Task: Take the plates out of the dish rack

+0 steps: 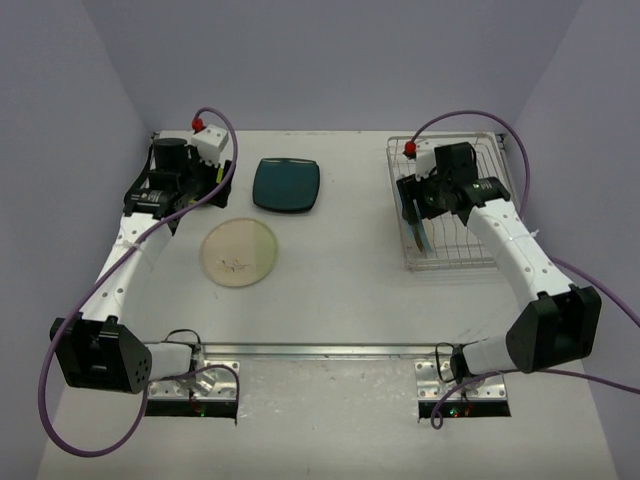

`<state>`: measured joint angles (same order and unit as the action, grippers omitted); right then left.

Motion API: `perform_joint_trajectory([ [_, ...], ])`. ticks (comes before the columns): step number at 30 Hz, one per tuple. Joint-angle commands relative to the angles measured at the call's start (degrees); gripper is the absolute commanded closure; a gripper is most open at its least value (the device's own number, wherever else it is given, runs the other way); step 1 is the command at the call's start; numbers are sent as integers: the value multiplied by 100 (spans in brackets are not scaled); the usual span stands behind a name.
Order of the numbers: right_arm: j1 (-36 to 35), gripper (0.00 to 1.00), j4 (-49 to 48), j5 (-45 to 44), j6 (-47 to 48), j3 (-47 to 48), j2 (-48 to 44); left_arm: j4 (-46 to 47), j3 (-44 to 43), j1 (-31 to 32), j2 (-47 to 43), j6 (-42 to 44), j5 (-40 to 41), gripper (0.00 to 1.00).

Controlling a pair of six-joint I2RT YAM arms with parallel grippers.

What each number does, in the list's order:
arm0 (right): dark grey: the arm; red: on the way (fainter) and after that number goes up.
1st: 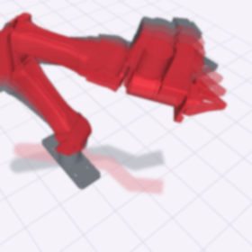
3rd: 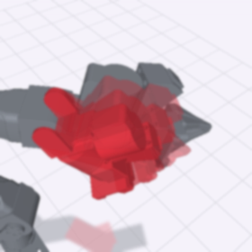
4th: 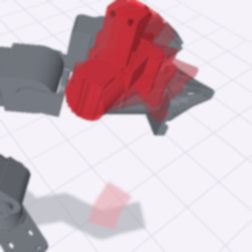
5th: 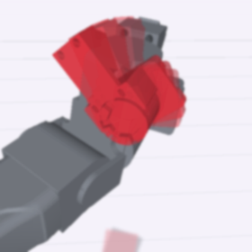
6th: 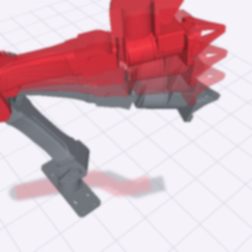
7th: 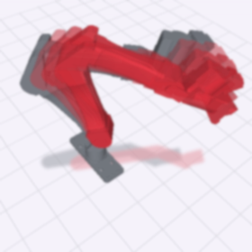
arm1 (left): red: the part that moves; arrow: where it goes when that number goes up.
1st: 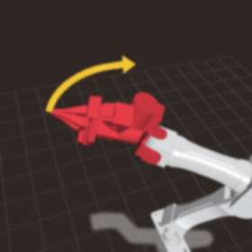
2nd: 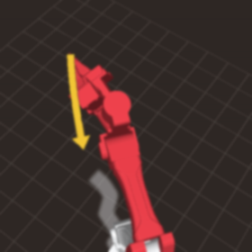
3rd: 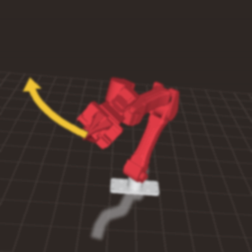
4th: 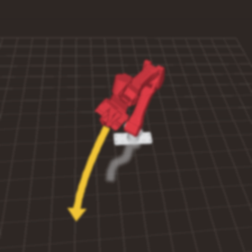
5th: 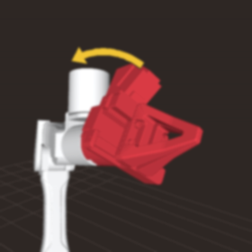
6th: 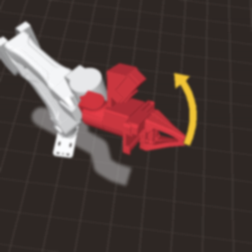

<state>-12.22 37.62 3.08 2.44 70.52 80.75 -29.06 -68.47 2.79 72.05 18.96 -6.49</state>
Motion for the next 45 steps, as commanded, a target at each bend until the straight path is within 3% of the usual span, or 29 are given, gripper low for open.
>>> perform_joint_trajectory([
  [1,73,33,-291,182,11,141,-229,105,14,29,-100,-91,92,28],
  [6,159,30,-289,801,78,45,-700,101,25,29,-75,-94,82,28],
  [12,240,30,-238,699,304,-112,-914,96,-79,29,37,-115,-7,28],
  [28,237,37,-537,-399,377,157,471,65,-265,29,267,-192,57,27],
  [38,229,58,-251,-581,-92,471,996,128,-114,29,274,-218,200,27],
  [45,246,91,224,-244,-420,674,702,164,-111,29,355,-266,227,26],
])
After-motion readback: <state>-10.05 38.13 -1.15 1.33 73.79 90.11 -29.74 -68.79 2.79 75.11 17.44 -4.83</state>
